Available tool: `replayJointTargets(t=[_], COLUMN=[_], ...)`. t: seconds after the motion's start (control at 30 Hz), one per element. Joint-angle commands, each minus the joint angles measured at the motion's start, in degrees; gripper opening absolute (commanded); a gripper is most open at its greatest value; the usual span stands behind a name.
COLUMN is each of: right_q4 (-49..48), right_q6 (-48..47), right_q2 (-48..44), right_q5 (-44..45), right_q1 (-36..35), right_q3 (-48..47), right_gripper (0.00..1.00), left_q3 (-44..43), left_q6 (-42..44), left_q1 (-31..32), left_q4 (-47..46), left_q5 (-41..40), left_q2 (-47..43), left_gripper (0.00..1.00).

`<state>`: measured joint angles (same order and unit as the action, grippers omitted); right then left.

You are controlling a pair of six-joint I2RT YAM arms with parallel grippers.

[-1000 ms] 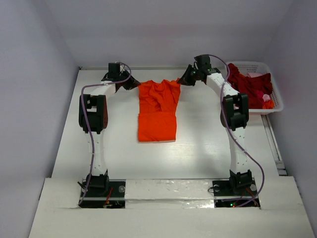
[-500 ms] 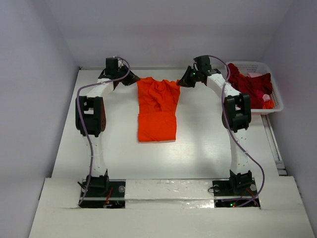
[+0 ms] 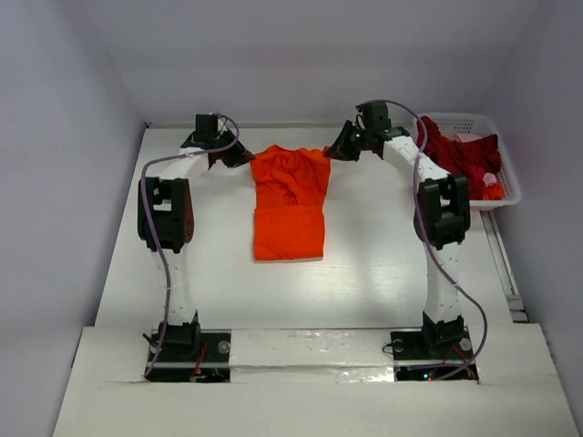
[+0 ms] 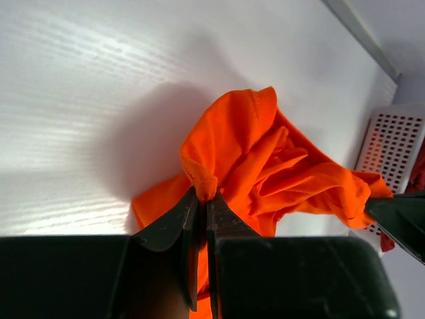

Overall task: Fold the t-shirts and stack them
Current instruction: Grab one side of the 2/3 rectangular tshirt with both arms

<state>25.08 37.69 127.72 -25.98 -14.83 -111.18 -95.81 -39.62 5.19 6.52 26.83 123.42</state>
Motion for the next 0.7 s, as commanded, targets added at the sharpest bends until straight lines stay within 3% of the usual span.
replayJointTargets(t=[0.0,0.67], right_q4=[-2.2,-4.2], right_q6=[-0.9,-0.9], right_q2=[-4.2,-11.7], right_q5=[-1.0,-1.2], right_q1=[-0.6,-2.3], right_q3=[2.3,13.6], right_gripper=[0.0,0.0], left_q3=[1.6,9.3], left_q6=[1.4,2.2], left_q1=[0.1,2.2], left_q4=[0.3,1.6], left_q5=[-0.5,-1.6], left_q2=[-6.4,-13.6], left_gripper=[0.0,0.0])
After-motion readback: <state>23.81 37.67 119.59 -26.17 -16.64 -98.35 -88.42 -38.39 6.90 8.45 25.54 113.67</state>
